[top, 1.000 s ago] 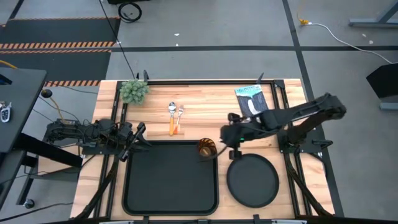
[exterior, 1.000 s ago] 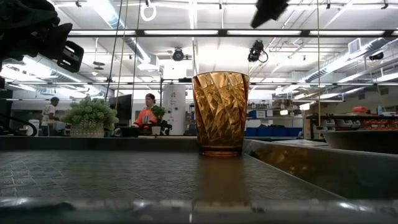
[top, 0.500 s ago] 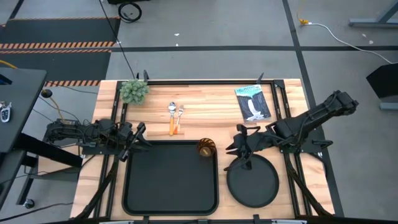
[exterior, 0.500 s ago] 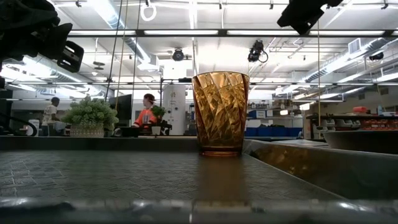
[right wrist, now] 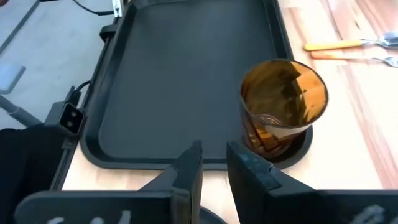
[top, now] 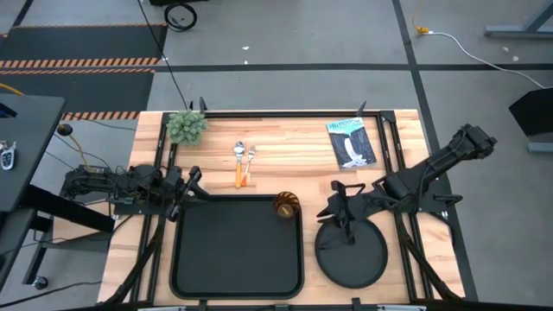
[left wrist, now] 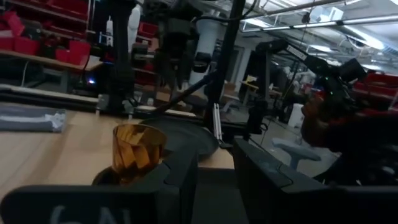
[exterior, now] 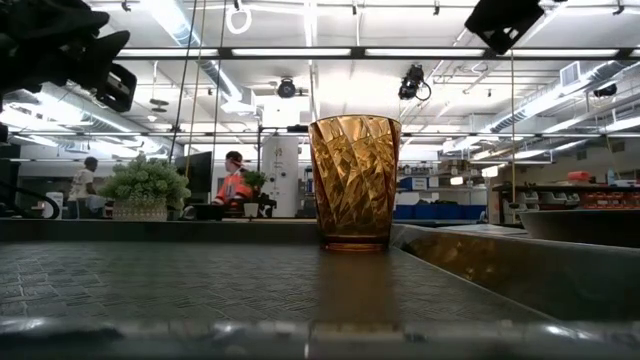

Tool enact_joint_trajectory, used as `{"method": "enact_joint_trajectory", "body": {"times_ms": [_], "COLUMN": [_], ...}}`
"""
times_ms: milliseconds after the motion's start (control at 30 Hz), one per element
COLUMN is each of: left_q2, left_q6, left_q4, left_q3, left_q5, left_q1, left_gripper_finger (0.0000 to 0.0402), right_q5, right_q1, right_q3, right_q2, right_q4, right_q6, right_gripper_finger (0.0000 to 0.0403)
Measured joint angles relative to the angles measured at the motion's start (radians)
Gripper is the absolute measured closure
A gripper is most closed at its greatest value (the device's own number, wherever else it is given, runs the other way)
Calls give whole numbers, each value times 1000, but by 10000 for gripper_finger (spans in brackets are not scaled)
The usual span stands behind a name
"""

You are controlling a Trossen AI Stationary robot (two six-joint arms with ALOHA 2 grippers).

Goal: Pick and place plate/cup/fork/spoon on tray
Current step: Put the black plate on the black tray

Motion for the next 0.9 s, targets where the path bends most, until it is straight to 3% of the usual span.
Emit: {"method": "enact_joint_trajectory", "body": {"times_ms": [267, 567, 633, 800, 900], "left_q2": [0, 1, 1, 1, 2], "left_q6": [10, -68, -64, -34, -44], "left_q4": [-28, -43, -45, -68, -73], "left_q3": [0, 0, 0, 0, 0], "left_q5": [0, -46, -97, -367, -411], "left_q1": [0, 0, 0, 0, 0], "left_gripper_finger": [292, 292, 292, 292, 292], "right_q5": [-6, 101, 102, 116, 162], "right_q1": [48, 47, 48, 48, 48], "right_q3": [0, 0, 0, 0, 0], "right_q2": [0, 0, 0, 0, 3], "right_q4": [1, 100, 120, 131, 155], "right_q6": [-111, -136, -143, -162, -162], "right_gripper_finger": [323, 323, 323, 323, 323]}}
